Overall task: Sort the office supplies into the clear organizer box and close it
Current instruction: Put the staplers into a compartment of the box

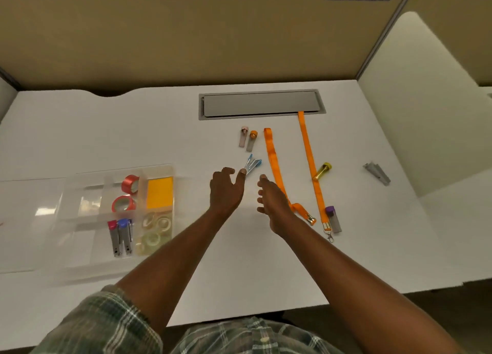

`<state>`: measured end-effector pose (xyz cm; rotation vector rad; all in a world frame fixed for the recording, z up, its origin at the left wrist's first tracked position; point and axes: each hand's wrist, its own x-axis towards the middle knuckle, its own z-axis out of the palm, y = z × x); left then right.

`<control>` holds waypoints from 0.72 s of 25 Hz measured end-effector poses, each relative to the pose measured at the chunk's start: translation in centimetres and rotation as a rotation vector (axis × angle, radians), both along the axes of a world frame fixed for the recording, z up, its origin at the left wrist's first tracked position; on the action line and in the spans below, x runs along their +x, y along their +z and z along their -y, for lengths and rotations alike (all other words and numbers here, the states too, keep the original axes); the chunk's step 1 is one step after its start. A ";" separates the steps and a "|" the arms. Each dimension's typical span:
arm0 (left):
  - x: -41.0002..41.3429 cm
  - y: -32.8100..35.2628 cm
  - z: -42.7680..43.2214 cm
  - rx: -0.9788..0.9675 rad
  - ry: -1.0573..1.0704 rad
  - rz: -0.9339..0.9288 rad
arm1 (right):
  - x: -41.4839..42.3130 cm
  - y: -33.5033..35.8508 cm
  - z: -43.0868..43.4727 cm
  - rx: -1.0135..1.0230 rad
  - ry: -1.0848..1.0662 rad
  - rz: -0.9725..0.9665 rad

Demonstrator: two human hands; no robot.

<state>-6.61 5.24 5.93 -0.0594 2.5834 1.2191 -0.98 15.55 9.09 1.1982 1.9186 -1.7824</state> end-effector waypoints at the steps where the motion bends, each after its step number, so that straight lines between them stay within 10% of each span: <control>1: -0.2 -0.6 -1.2 -0.051 -0.054 -0.015 | 0.5 0.0 -1.6 -0.048 -0.038 -0.031; 13: -4.6 -7.5 -7.6 -0.601 -0.406 -0.214 | 4.8 -4.6 -16.2 0.096 -0.110 0.003; 18: -3.9 -7.5 -9.9 -0.606 -0.291 -0.244 | 5.6 -4.9 -23.7 0.733 0.054 -0.016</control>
